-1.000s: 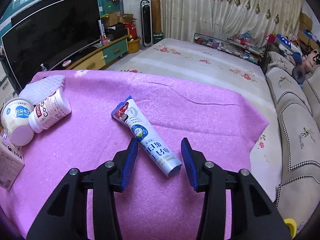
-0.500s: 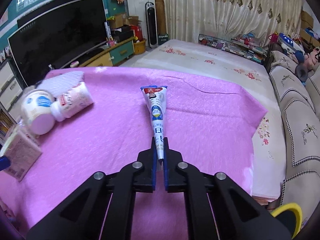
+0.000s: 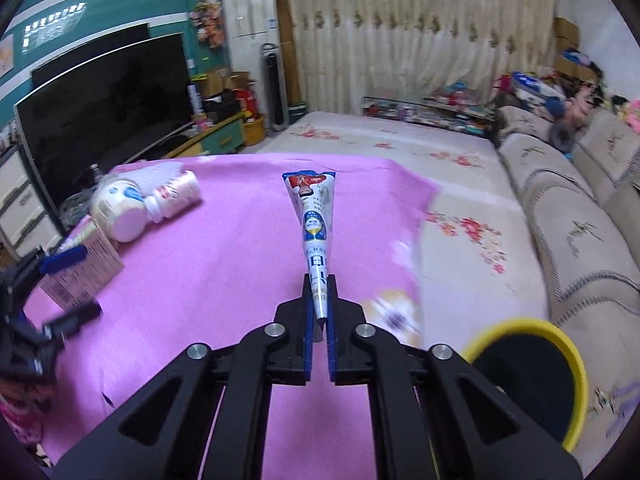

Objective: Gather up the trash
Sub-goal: 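Carry the toothpaste tube over the bin and open the right gripper, then reach the left gripper to the white tea box and grasp it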

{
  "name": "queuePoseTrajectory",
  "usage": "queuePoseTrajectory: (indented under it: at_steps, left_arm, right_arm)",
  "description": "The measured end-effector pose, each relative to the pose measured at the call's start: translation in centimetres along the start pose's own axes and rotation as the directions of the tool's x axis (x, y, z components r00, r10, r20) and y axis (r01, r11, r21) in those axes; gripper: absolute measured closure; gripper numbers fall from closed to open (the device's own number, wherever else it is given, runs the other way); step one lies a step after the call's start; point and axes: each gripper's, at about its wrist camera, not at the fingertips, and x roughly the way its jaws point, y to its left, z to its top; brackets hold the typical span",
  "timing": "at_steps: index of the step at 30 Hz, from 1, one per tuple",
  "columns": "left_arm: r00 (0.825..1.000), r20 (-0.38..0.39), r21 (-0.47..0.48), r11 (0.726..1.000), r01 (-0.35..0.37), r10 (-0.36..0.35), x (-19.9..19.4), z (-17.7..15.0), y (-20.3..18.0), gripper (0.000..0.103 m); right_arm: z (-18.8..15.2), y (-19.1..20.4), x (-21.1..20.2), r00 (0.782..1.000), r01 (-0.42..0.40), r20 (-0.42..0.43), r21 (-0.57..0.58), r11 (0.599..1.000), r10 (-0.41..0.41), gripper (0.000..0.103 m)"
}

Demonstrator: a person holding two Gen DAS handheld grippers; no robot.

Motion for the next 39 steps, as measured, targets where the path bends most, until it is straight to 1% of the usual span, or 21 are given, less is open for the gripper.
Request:
queuePoseTrajectory:
  at_steps: [6, 12, 17, 24, 25, 27, 29, 34, 39]
  left_arm:
    - [1.0, 0.006, 0.013, 1.0, -0.007, 0.007, 0.2, -0.1, -0.3, 0.018]
    - [1.0, -0.002, 0.017, 1.0, -0.007, 0.007, 0.4, -0.2, -0.6, 0.018]
    - [1.0, -0.004, 0.025, 1.0, -0.005, 0.005, 0.6, -0.4, -0.9, 0.018]
    - [1.0, -0.005, 0.031, 1.0, -0.003, 0.003, 0.7, -0.5, -1.2, 0.018]
    - [1.0, -0.005, 0.031, 1.0, -0.003, 0.003, 0.6, -0.5, -1.2, 0.018]
    - [1.0, -0.005, 0.031, 1.0, -0.001, 0.001, 0.6, -0.5, -1.2, 0.018]
    - [1.0, -0.004, 0.033, 0.999, 0.0, 0.0, 0.7, -0.5, -1.3, 0.018]
    - [1.0, -0.005, 0.027, 1.0, 0.012, -0.012, 0.5, -0.5, -1.4, 0.018]
    - [1.0, 0.002, 0.007, 1.0, 0.027, -0.027, -0.9, -0.2, -1.7, 0.018]
  right_arm:
    - [-4.2, -5.0, -2.4, 0.992, 0.127, -0.031, 0.089, 0.988, -0.124, 0.098]
    - [-8.9, -9.7, -2.9, 0.977, 0.208, -0.096, 0.207, 0.956, -0.192, 0.097]
    - [-11.3, -11.9, -1.9, 0.967, 0.243, -0.146, 0.263, 0.934, -0.211, 0.097]
    - [-12.5, -13.4, -0.6, 0.958, 0.271, -0.176, 0.306, 0.912, -0.226, 0.092]
    - [-12.5, -13.5, -0.6, 0.958, 0.271, -0.178, 0.31, 0.911, -0.224, 0.09]
    - [-12.6, -13.6, -0.4, 0.958, 0.27, -0.182, 0.319, 0.908, -0.221, 0.082]
    - [-12.7, -13.7, -0.5, 0.959, 0.269, -0.181, 0.324, 0.907, -0.219, 0.078]
    - [-12.4, -13.0, -1.0, 0.961, 0.264, -0.17, 0.326, 0.908, -0.218, 0.078]
    - [-12.2, -12.2, -2.3, 0.965, 0.255, -0.146, 0.326, 0.91, -0.217, 0.073]
